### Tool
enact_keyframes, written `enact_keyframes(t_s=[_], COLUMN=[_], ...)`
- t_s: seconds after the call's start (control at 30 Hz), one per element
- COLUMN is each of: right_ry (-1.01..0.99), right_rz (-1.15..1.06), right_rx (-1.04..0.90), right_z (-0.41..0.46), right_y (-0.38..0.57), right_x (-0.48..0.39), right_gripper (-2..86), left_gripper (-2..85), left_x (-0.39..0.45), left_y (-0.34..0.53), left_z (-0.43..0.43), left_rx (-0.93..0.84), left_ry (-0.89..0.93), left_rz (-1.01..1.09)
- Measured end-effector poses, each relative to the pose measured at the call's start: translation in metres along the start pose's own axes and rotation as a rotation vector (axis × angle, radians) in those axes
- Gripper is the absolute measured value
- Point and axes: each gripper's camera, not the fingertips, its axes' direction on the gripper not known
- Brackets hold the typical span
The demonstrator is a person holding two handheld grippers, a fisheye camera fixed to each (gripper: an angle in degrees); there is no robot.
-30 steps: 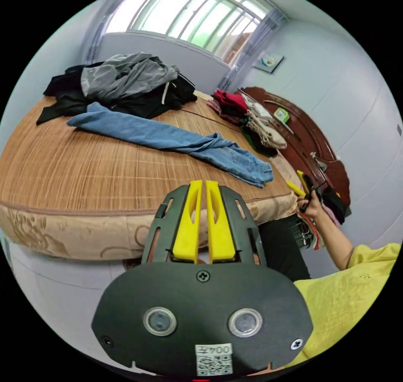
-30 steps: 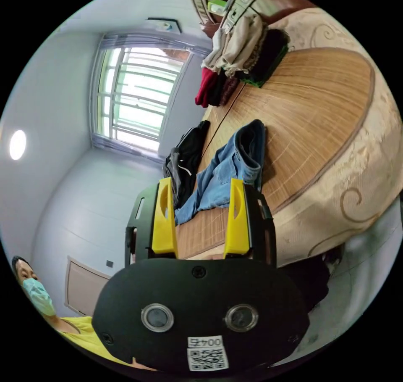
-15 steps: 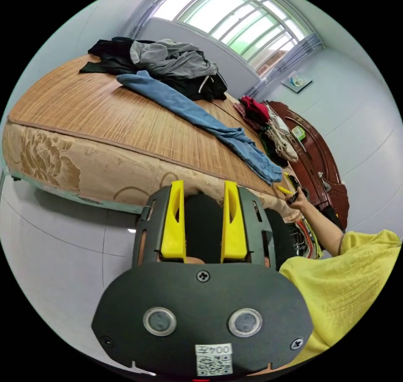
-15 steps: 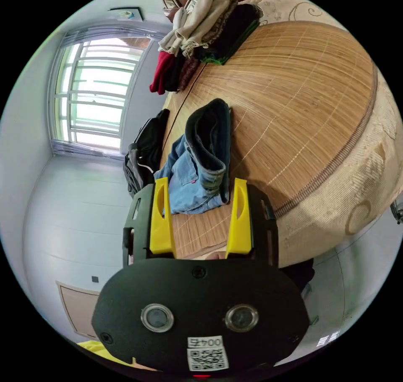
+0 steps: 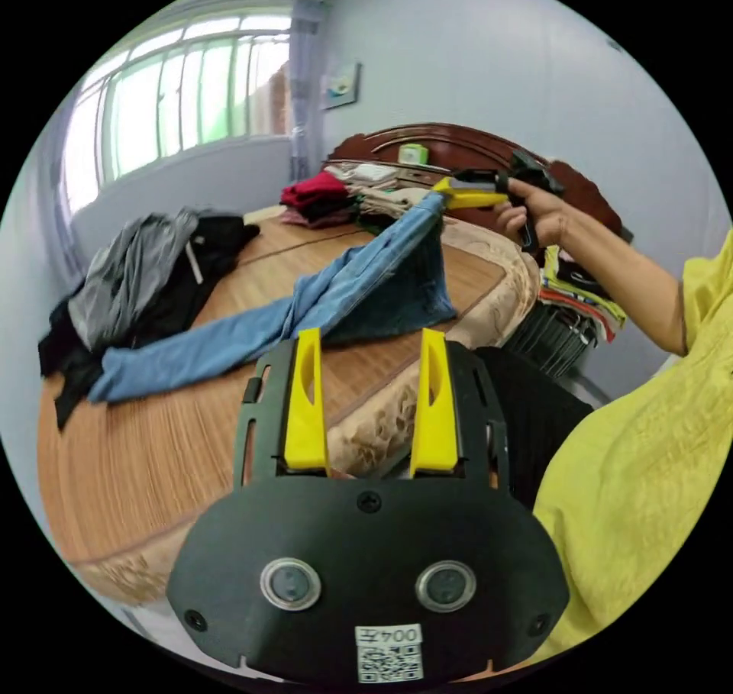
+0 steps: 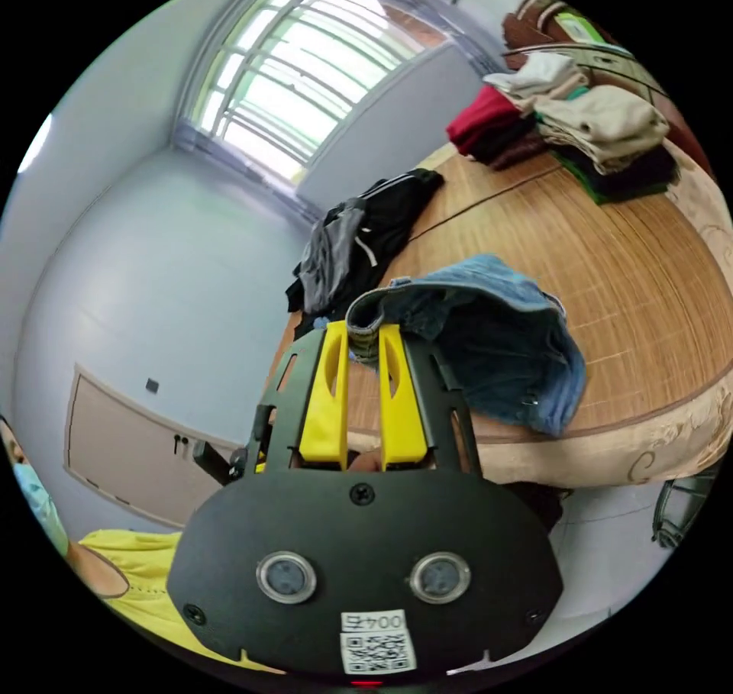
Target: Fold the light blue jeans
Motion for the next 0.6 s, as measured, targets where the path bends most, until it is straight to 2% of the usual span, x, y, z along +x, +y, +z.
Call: enact_keyframes(t_s=[0.13,0.23,0.3,0.33,0.47,0.53,0.6], right_ry=[-0.018,-0.006,0.019,0.032,-0.006,-0.002,0.091], right_rz=[-0.081,-0.116,-0.144,-0.149,-0.206,-0.206,-0.216], right_rx=[-0.011,-0.039,-0.050,-0.039,0.010,0.058,0.103], right_z=[-0.003,-0.005,-0.011,-0.014,-0.051,-0.065,-0.073], right_y=[0.037,0.064,0.080,0.083,0.112,0.133,0.164], right_x=[-0.044,-0.063,-0.070,-0.070,-0.056,-0.043,-0.024], right_gripper=[6.1,6.2,6.7,6.8,6.8,9.8,14.9], left_gripper=[19.3,15.8,4.6,3.8,0.9,0.5,0.2], left_x=[0.050,0.071,0.078,0.079,0.057,0.041,0.025], left_y=[-0.036,-0.050,-0.056,-0.057,-0.072,-0.071,-0.067], left_z=[0.020,0.040,0.050,0.051,0.052,0.048,0.038], left_rx=[0.003,-0.003,-0.004,-0.003,-0.049,-0.036,-0.013], left_ry=[-0.073,-0.153,-0.150,-0.135,0.007,0.055,0.094], left_rz=[0.178,0.235,0.262,0.262,0.106,0.031,-0.040])
